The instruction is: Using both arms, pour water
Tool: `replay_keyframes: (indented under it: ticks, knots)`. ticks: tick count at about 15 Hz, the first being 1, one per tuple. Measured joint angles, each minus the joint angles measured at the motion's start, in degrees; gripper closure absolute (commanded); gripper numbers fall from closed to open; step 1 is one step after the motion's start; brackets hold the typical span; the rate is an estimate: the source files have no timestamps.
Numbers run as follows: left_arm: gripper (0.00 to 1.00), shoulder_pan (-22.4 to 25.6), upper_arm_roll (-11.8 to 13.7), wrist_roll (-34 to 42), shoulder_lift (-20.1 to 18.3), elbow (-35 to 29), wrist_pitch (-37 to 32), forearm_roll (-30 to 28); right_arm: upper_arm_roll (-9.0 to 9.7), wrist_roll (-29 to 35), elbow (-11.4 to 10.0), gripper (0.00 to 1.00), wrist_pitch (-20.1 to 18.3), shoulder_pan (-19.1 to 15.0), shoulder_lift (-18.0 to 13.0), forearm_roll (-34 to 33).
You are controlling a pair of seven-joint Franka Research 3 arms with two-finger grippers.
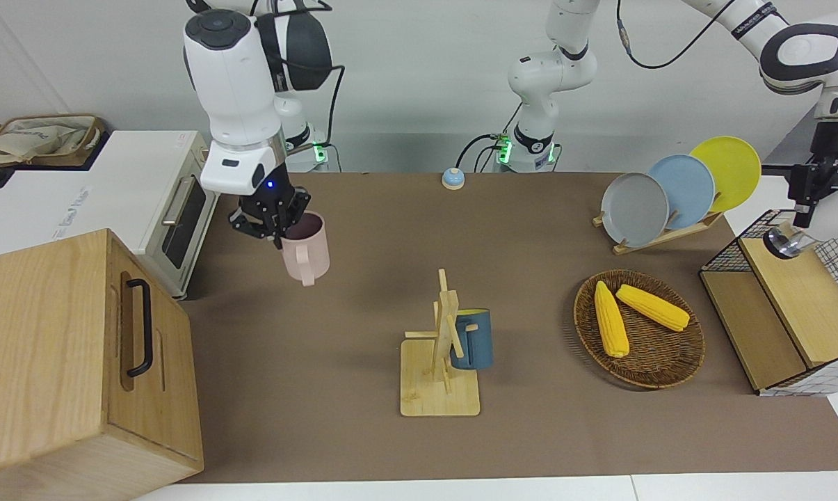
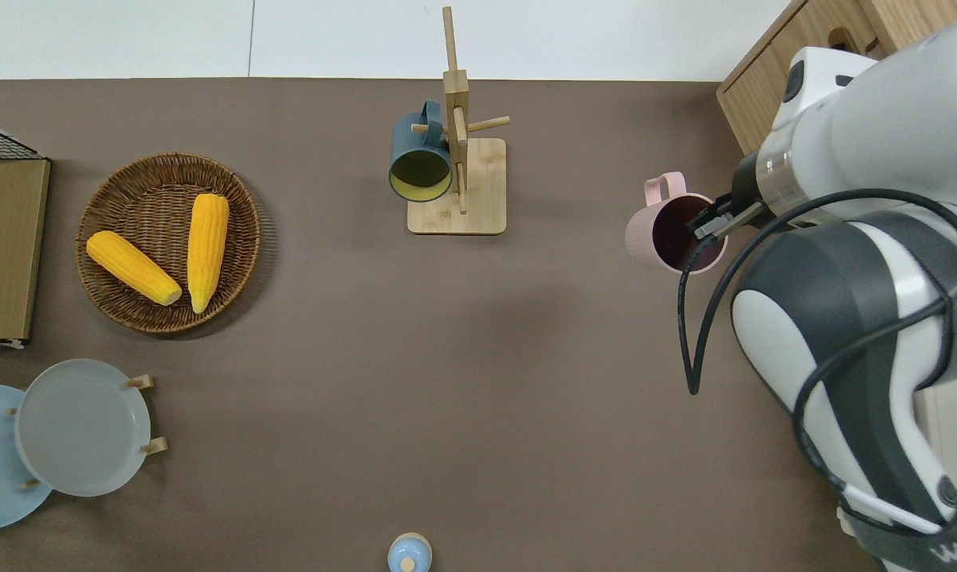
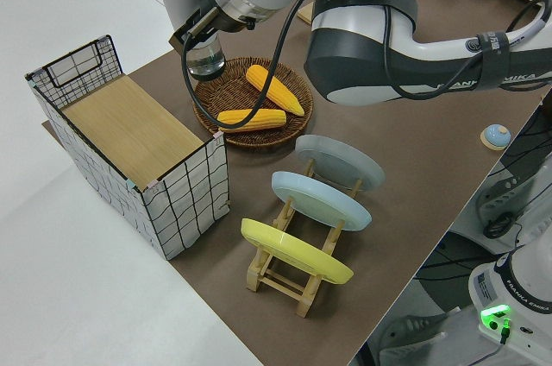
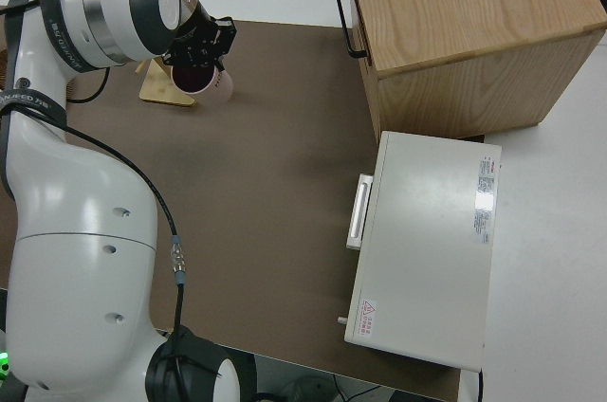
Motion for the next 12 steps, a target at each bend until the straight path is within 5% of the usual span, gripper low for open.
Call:
replay_keyframes:
  ticks: [5, 12]
  knots:
    - [1.0, -0.25, -3.52, -3.3, -5.43, -10.0, 6.62, 1.74, 1.82, 13.72, -0.29, 1.0, -5.92, 0.05, -1.87, 7.36]
    - [1.0, -0.31, -10.05, -19.37, -11.79, -16.86, 7.67, 15.47, 11.49, 31.33, -1.02, 1.0, -7.18, 0.51, -1.97, 9.04]
